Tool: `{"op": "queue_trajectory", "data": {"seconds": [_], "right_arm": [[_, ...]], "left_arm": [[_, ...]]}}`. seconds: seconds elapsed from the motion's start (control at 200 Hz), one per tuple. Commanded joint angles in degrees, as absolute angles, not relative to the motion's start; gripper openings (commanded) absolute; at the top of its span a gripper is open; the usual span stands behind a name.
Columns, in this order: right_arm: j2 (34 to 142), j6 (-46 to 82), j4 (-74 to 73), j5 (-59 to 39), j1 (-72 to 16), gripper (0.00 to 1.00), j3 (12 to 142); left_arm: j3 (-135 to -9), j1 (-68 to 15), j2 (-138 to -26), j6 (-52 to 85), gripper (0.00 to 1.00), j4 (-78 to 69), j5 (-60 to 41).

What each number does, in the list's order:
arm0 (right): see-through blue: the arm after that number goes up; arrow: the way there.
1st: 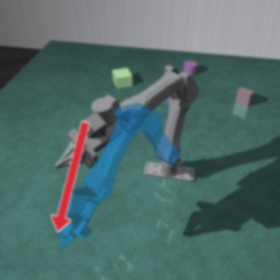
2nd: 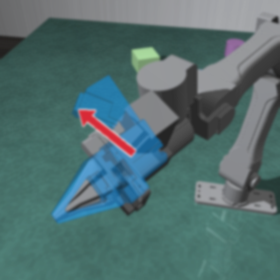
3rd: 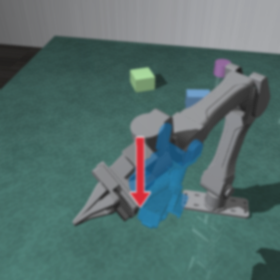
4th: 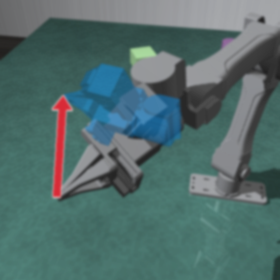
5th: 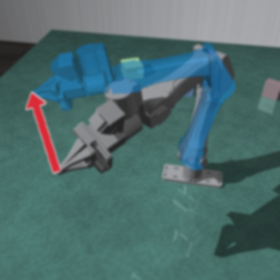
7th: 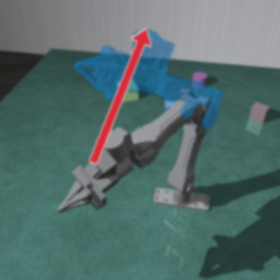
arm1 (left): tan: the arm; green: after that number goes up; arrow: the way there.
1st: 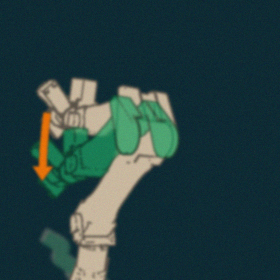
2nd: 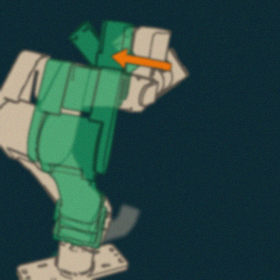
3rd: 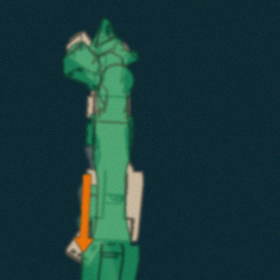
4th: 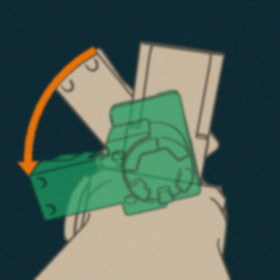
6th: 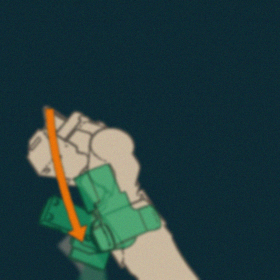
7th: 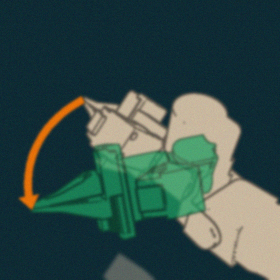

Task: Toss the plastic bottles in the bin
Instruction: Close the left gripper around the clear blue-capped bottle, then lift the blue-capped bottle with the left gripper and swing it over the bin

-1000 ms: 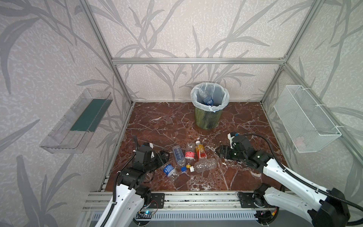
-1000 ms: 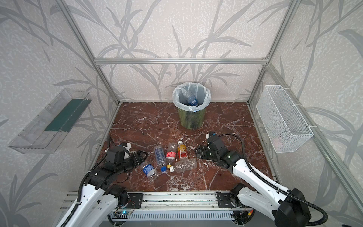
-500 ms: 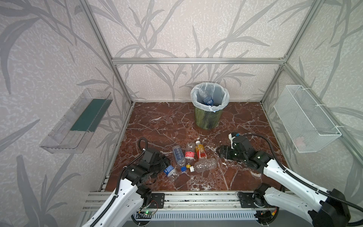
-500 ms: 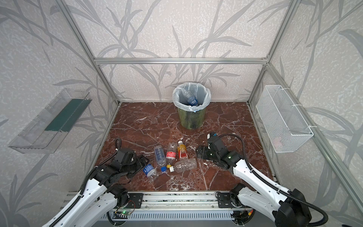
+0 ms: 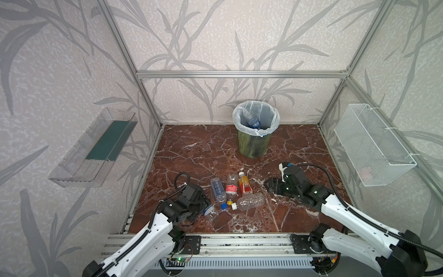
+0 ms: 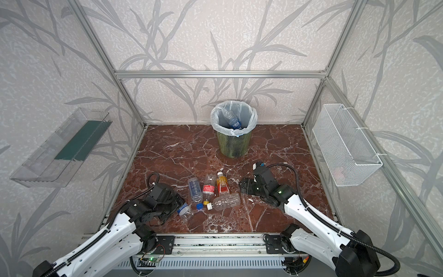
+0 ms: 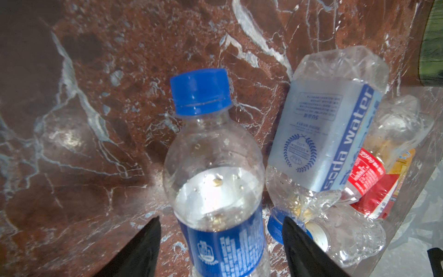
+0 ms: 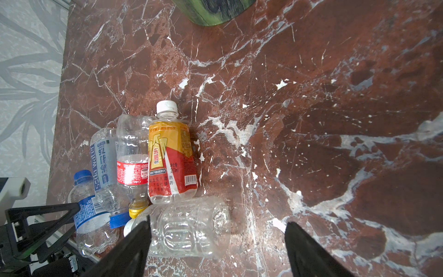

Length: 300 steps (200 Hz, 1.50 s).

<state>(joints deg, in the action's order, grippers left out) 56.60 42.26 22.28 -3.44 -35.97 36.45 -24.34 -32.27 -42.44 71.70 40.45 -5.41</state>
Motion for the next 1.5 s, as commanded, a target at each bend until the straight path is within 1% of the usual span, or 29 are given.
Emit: {"op": "queue_trajectory", "data": {"seconds": [0.0, 0.155, 0.48, 0.64, 0.755, 0.965, 1.145, 1.295, 1.39, 1.495], "right_arm": [[56.8, 42.4, 21.5, -2.6, -36.2, 0.87, 35.6], [56.8, 42.5, 21.3, -2.6, -36.2, 0.87, 35.4], [56.4, 42.5, 20.9, -2.6, -36.3, 0.86, 34.7], [56.2, 42.5, 21.0, -2.7, -36.3, 0.86, 34.7], [55.9, 42.4, 21.2, -2.8, -36.2, 0.85, 34.8], [54.9, 42.3, 20.1, -3.2, -36.3, 0.85, 33.7], [54.0, 42.3, 20.5, -3.3, -36.3, 0.84, 33.3], [53.0, 42.1, 21.0, -2.9, -36.2, 0.84, 33.0], [52.5, 42.0, 21.4, -2.9, -36.2, 0.84, 32.7], [51.9, 41.9, 22.0, -2.4, -36.2, 0.84, 32.8]], "left_arm": [[-23.1, -33.8, -44.4, 74.8, 0.79, 37.4, -3.5], [-22.0, -35.0, -47.2, 75.4, 0.75, 35.6, -3.0], [-19.5, -35.3, -47.4, 75.7, 0.62, 35.1, -2.4], [-19.5, -35.3, -45.8, 74.9, 0.54, 36.3, -2.1], [-20.7, -35.3, -43.2, 72.6, 0.5, 38.1, -1.0], [-21.1, -35.3, -36.6, 58.9, 0.5, 34.6, 0.0], [-21.2, -35.3, -32.8, 51.6, 0.5, 32.1, -0.1], [-22.2, -35.2, -31.9, 47.3, 0.51, 29.2, -1.1], [-23.3, -35.2, -32.0, 45.4, 0.51, 24.7, -0.6], [-28.5, -35.3, -35.3, 41.9, 0.52, 20.0, 0.3]]}}
